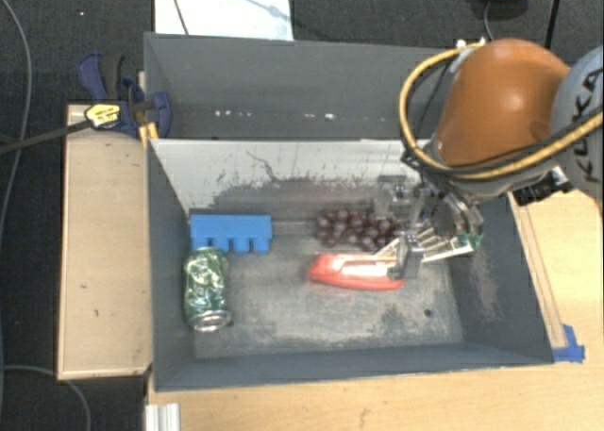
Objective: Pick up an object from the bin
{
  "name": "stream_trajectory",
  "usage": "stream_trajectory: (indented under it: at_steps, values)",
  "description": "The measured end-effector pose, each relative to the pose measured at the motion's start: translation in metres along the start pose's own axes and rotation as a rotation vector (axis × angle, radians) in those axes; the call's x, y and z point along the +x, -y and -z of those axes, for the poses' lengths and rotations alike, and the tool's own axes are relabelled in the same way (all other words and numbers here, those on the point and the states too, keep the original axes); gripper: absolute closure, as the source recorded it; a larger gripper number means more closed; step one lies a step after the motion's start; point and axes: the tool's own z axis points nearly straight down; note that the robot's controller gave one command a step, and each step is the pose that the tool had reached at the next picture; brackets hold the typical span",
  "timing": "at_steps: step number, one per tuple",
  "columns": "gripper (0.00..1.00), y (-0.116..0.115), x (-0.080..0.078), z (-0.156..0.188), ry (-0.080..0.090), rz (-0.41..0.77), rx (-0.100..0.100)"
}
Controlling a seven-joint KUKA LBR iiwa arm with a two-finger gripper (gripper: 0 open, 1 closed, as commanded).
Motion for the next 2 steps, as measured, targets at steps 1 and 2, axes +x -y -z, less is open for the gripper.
stream_trajectory:
  at_steps: [1,2]
  values:
    - [0.0,0.009,0.006,-0.023,0.0,0.046,0.0]
    - [0.0,0.026,0.011,-0.049,0.001,0.001,0.0]
